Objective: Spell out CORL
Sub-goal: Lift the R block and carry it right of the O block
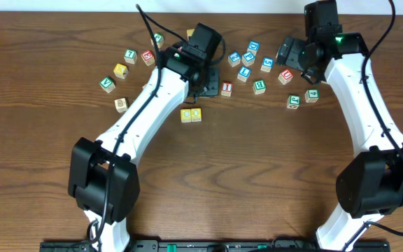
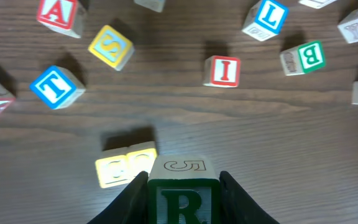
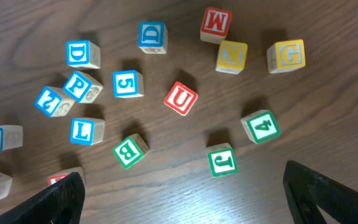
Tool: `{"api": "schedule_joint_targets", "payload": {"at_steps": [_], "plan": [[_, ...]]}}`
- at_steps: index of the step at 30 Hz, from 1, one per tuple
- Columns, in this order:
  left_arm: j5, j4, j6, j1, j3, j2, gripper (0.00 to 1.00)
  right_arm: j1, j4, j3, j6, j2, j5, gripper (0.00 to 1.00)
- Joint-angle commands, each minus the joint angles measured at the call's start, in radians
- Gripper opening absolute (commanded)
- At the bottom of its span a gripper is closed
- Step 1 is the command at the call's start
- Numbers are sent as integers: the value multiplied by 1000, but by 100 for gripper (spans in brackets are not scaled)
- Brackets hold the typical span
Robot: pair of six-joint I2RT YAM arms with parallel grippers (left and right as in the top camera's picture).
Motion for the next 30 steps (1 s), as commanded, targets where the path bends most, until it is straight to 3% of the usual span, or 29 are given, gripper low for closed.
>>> {"api": "schedule_joint_targets", "payload": {"at_steps": [1, 18, 30], "plan": [[-10, 4, -35, -21, -18, 17, 31, -4, -7, 12, -29, -12, -6, 97], [-17, 5, -128, -76, -20, 172, 31, -4, -29, 12, -36, -12, -6, 98], [-113, 14, -172, -76, -27, 236, 30, -4, -38, 12, -36, -12, -6, 98]]}}
